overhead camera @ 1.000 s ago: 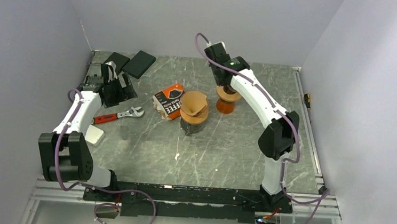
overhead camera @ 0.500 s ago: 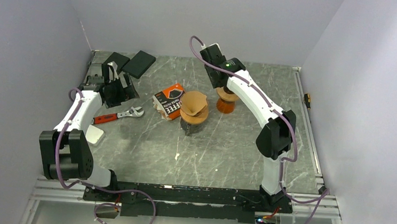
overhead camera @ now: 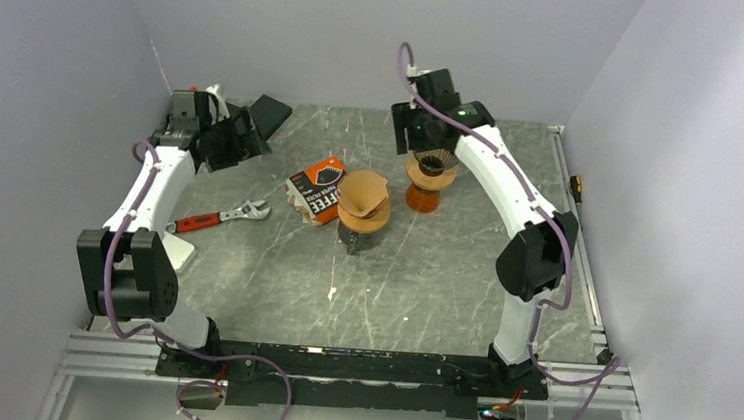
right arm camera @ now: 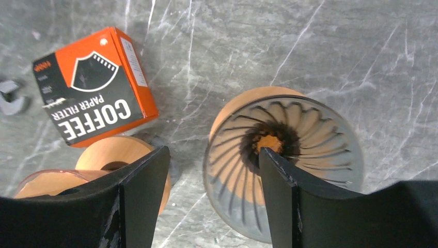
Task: Place the coffee filter in the dripper
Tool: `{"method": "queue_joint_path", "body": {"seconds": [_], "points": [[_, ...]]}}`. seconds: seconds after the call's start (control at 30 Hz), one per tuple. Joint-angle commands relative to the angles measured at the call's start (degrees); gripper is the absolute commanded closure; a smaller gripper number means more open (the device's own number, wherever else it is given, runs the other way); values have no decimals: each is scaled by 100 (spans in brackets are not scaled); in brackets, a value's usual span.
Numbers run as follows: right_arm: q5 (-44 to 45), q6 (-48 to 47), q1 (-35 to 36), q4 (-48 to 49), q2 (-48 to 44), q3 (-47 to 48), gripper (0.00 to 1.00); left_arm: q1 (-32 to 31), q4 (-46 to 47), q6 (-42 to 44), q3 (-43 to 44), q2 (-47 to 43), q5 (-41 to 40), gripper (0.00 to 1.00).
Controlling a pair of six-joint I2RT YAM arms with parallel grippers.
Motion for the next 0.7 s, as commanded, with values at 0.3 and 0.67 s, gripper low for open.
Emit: {"method": "queue_joint_path", "body": {"seconds": [0.3,0.67], "points": [[-1134,663,-1195,908,-1329,-1104,26,-1503,-53,316,2293,1100,239,0],[-1915,978,-2010,1311,-1737,-1899,26,-1902,-387,459,3116,1672,-68,3]]}}
